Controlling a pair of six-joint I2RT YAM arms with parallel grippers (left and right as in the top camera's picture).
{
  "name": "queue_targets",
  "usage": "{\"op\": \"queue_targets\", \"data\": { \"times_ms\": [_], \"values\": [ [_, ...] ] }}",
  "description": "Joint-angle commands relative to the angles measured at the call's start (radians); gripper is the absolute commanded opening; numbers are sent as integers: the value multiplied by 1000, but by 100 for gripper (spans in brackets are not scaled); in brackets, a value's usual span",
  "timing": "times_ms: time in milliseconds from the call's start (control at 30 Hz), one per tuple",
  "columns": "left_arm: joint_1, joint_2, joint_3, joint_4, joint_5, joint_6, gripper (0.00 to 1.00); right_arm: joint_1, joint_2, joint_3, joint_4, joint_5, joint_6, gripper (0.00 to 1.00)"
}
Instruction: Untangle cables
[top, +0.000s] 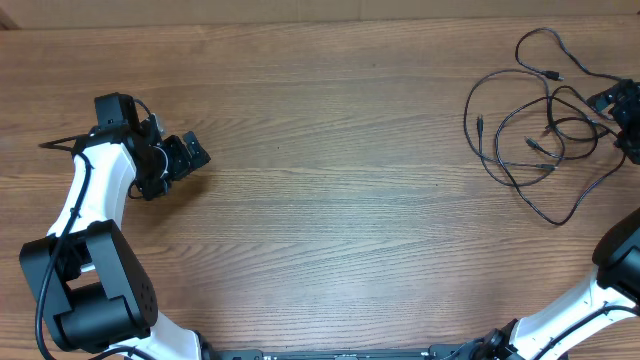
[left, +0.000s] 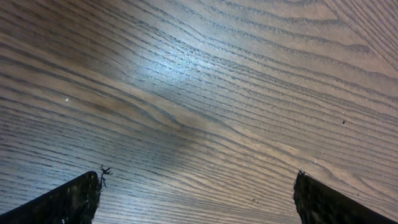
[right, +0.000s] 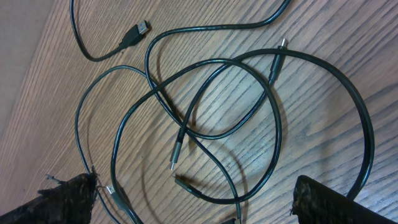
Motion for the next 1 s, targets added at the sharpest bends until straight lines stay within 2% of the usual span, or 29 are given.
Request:
{"op": "queue_targets", "data": {
  "times_ms": [0,600,967],
  "values": [
    [-5,-10,12,-2,-9,12,100,-3,-18,4,4,-6,0,100],
    [-5,-10,12,-2,-9,12,100,-2,-48,5,3,-6,0,100],
    [-5,-10,12,2,-9,12,100,-2,-268,5,3,-6,0,100]
  ]
}}
